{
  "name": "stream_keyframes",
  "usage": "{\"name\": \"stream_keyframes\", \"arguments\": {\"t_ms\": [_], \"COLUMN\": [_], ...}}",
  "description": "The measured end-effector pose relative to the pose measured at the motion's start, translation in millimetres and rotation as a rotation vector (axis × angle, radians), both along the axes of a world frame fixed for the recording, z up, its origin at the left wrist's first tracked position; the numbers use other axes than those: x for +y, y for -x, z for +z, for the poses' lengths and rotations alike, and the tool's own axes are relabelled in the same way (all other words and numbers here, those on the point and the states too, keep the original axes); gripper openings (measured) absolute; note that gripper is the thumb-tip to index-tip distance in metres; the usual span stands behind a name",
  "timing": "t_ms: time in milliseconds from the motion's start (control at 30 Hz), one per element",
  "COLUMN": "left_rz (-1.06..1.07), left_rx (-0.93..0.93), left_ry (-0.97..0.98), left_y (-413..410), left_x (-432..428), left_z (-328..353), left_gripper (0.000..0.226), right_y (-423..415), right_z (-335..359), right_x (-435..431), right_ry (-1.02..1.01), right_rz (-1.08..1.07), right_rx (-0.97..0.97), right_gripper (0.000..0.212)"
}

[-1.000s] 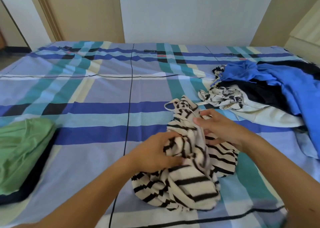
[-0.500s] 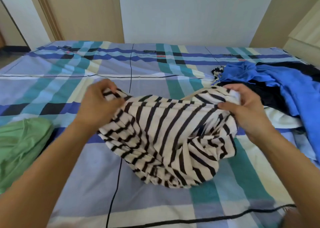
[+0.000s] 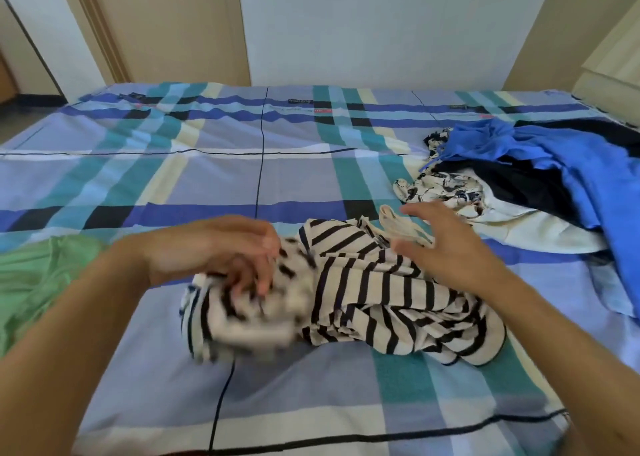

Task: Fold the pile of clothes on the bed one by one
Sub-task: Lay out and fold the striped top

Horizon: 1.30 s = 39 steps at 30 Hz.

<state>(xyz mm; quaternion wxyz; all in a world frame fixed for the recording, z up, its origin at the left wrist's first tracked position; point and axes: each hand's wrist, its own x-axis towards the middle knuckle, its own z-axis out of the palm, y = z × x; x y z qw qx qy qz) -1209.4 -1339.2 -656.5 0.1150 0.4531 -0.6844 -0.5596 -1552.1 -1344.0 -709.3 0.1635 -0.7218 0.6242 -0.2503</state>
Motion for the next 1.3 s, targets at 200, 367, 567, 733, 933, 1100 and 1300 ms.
{"name": "stream_keyframes", "arguments": {"t_ms": [200, 367, 567, 733, 933, 1100, 1300], "left_rz": [0.215, -0.144, -0.048, 0.321, 0.620, 0.357, -0.178], "left_rx": [-0.611, -0.858, -0.669, -0.402, -0.281, -0.501, -0.773], "left_ry": [0.312, 0.128, 0.343, 0.515, 0.698, 0.465, -0.008], "left_y": [-3, 15, 8, -19, -31, -30, -3], "left_x": [-10, 0, -13, -20, -25, -20, -3], "left_z": [-33, -42, -47, -27, -20, -26, -28], "left_gripper": [0.095, 0.119, 0.049, 0.029, 0.025, 0.040, 0.073], "right_y": [-54, -50, -7, 77, 96, 21, -42], "right_z": [-46, -45, 1, 26, 25, 9, -19], "right_x": [1, -8, -14, -15, -8, -2, 2], "right_ry": [-0.163, -0.169, -0.206, -0.344, -0.455, 0.012, -0.121], "right_rz": [0.289, 0.365, 0.241, -0.087, -0.176, 0.086, 0.277], "right_rx": [0.204, 0.222, 0.146, 0.375, 0.520, 0.050, 0.141], "right_gripper": [0.082, 0.022, 0.025, 0.026, 0.030, 0.038, 0.068]}}
